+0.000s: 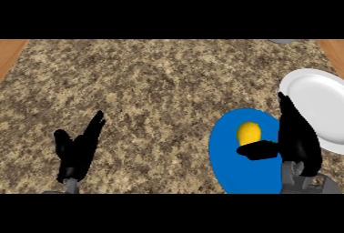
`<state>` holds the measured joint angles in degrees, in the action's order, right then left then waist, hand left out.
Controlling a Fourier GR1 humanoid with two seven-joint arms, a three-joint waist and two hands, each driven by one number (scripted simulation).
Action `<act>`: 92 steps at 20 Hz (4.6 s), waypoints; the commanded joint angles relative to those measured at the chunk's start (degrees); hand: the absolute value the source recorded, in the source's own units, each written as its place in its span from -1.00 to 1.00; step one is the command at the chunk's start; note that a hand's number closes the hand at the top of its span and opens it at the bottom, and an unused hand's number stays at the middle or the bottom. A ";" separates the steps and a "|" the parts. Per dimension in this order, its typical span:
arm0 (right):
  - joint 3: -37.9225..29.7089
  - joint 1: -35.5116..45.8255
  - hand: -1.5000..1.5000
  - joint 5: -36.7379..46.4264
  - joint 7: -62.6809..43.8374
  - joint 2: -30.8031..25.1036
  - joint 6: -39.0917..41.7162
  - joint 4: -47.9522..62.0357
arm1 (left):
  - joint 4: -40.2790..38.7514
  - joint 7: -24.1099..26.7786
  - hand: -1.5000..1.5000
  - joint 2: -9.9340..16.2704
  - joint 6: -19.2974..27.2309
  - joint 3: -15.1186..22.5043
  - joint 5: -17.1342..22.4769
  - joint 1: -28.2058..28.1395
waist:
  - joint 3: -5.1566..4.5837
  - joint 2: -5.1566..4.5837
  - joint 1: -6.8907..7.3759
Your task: Pick the lemon from the plate and place it in the plate
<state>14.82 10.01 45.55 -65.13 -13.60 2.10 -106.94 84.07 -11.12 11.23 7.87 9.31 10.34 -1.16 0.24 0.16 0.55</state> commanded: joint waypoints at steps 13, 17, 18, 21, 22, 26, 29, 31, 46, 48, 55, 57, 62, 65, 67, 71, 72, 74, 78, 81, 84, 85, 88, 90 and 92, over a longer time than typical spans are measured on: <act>-4.45 2.55 -1.00 8.83 -4.78 7.85 4.95 9.60 | -2.59 -0.53 0.00 -2.36 -0.60 -1.00 -1.04 0.88 | -0.26 -0.16 -0.62; -8.40 6.62 -1.00 8.51 -2.23 8.21 6.00 15.74 | -1.49 -2.18 0.00 -1.04 -2.72 -1.93 0.01 0.72 | -0.24 -0.19 -0.31; -4.72 1.43 -1.00 10.76 -0.69 10.42 2.46 16.41 | -2.32 -2.17 0.00 -0.58 -3.11 -3.07 0.29 2.21 | -0.24 -0.19 -0.49; -4.79 0.09 -1.00 11.39 -1.10 11.14 4.36 12.62 | -2.46 -1.55 0.00 -2.98 -1.78 -1.89 -1.12 1.19 | -0.25 -0.11 -0.67; -8.44 6.67 -1.00 10.75 -0.07 11.68 2.98 21.01 | 0.86 0.54 0.00 -1.55 -3.09 -1.45 -1.01 -4.54 | -0.23 -0.18 0.04; -6.18 2.23 1.00 8.49 3.39 10.62 9.45 18.76 | 0.31 -3.94 0.00 -2.33 -2.19 -1.76 -1.22 0.26 | -0.24 -0.15 -0.47; -3.70 1.90 1.00 13.43 4.81 11.13 5.22 21.76 | 1.26 -0.37 0.00 -3.23 -2.64 -0.63 -2.71 -3.65 | -0.24 -0.15 -0.32; -2.22 0.22 1.00 14.67 3.26 11.44 6.97 17.54 | -3.49 0.26 0.00 -2.99 -3.97 -3.14 -1.72 0.41 | -0.26 -0.14 -0.67; -19.98 23.10 1.00 32.49 -8.32 8.06 -9.39 30.38 | 0.47 -1.27 0.00 -4.21 -4.34 -0.46 -3.66 0.99 | -0.36 -2.65 4.45; -21.60 26.53 1.00 37.38 -8.69 5.42 -11.02 32.85 | 0.68 -1.32 0.00 -3.79 -4.78 -1.06 -3.13 1.40 | -0.46 -3.19 6.08; -29.22 35.94 1.00 50.58 -14.32 2.63 -16.73 38.50 | 0.22 -1.96 0.00 -4.59 -4.80 0.03 -3.77 2.93 | -0.33 -3.33 6.95; -30.96 36.34 1.00 53.96 -15.57 3.13 -20.26 38.71 | 0.26 -2.32 0.00 -4.53 -4.45 0.13 -4.36 3.87 | -0.18 -3.45 6.64; -36.26 38.40 1.00 61.62 -18.18 3.28 -25.34 38.90 | -0.38 -2.31 0.00 -4.42 -5.24 -0.36 -3.50 3.35 | -0.17 -3.04 6.00; -38.34 36.42 1.00 65.68 -18.32 4.80 -30.78 37.58 | -0.09 -2.53 0.00 -4.09 -5.63 -0.61 -3.08 2.40 | -0.07 -2.74 5.41; -40.47 35.24 1.00 69.03 -18.80 4.96 -32.22 38.00 | -0.23 -1.87 0.00 -4.62 -4.59 -0.63 -3.79 2.39 | -0.07 -2.74 4.77; -45.05 34.41 1.00 73.82 -18.76 5.29 -34.39 39.21 | -1.51 -2.52 0.00 -4.38 -4.46 -1.45 -3.58 2.54 | -0.11 -2.29 3.40; -45.09 34.09 1.00 76.75 -19.65 6.33 -34.98 39.47 | -0.88 -3.49 0.00 -4.73 -4.17 -1.07 -3.71 3.30 | -0.11 -2.25 3.51; -48.35 31.12 1.00 77.61 -18.91 5.57 -38.05 38.53 | -0.56 -2.75 0.00 -4.51 -3.91 -2.11 -3.31 3.02 | -0.05 -2.03 2.47; -53.32 28.21 1.00 77.68 -16.17 5.76 -43.61 38.88 | 0.46 -2.57 0.00 -4.56 -4.16 -1.38 -3.41 -0.48 | -0.03 -1.34 1.83; -57.31 26.76 1.00 77.51 -15.22 5.99 -47.56 40.43 | -0.40 -1.10 0.00 -4.38 -4.75 -2.44 -2.80 0.02 | -0.05 -1.43 1.62; -61.18 25.97 1.00 74.36 -10.93 4.38 -50.79 41.54 | -2.26 -1.21 0.00 -4.43 -3.85 -2.87 -3.63 0.21 | -0.07 -1.12 0.68; -62.29 24.95 1.00 74.82 -10.66 4.35 -53.21 42.61 | 1.57 -4.00 0.00 -3.50 -4.46 -3.42 -2.30 1.27 | -0.01 -0.99 1.06; -65.84 26.62 1.00 73.81 -8.25 2.14 -55.11 45.23 | -1.36 -1.60 0.00 -4.09 -4.77 -2.75 -3.24 -0.18 | -0.07 -1.10 1.11; -70.85 25.00 1.00 65.90 -6.89 4.38 -51.94 44.83 | 0.00 -1.97 0.00 -5.09 -3.51 -2.19 -3.72 -0.46 | 0.02 -0.59 -0.26; -73.16 27.43 -1.00 62.10 -4.13 3.24 -45.33 50.27 | -1.62 0.08 0.00 -4.07 -4.97 -3.26 -3.21 -0.62 | -0.11 -0.62 0.06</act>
<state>-53.37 35.53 114.07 -64.06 -9.36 -46.04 -61.53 84.52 -11.22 7.39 3.70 5.96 6.72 -1.03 0.49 -0.44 1.11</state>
